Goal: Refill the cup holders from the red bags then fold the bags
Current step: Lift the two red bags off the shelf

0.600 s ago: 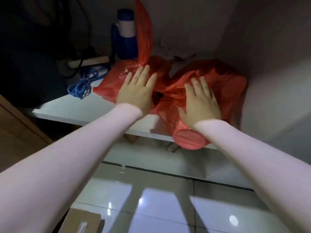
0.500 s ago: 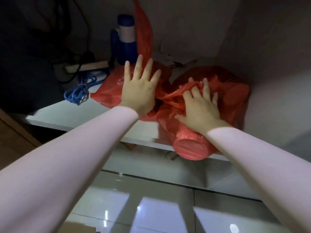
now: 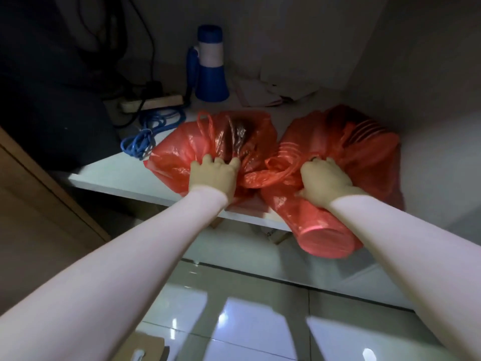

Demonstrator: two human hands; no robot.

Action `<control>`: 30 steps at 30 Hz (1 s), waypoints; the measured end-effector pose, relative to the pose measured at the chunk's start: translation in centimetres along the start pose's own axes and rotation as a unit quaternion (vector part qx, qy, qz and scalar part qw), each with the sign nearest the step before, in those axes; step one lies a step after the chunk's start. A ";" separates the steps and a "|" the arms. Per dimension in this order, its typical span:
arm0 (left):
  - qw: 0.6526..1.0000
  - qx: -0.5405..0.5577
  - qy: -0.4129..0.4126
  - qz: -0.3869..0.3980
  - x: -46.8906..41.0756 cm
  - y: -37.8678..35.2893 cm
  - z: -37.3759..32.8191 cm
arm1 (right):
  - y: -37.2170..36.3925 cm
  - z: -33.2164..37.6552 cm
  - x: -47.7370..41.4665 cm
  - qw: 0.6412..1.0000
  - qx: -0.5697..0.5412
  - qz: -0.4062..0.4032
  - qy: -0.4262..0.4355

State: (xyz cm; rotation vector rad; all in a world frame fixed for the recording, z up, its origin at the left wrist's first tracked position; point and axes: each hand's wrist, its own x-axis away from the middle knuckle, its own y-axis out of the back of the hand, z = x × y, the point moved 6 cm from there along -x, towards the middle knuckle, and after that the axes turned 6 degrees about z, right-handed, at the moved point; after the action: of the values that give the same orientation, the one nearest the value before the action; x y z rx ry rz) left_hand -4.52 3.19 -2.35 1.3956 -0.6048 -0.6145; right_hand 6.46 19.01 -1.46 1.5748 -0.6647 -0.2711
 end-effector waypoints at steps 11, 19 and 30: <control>0.981 0.164 0.103 0.023 2.7 1.7 4.3 | 1.1 0.8 12.2 0.913 -0.067 -0.306 0.260; 0.980 0.176 0.086 0.036 0.7 -0.7 4.8 | 1.4 -2.4 4.5 0.982 -0.107 -0.155 -0.013; 0.992 0.101 -0.027 -0.066 7.7 1.6 0.8 | 2.1 -2.5 3.1 0.989 -0.023 -0.148 -0.007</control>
State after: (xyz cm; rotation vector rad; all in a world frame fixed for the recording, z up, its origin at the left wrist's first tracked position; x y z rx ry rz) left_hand 0.43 -2.66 -0.46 1.6228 -0.6362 -0.7131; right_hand 9.73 19.34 1.61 1.6269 -0.4317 -0.5147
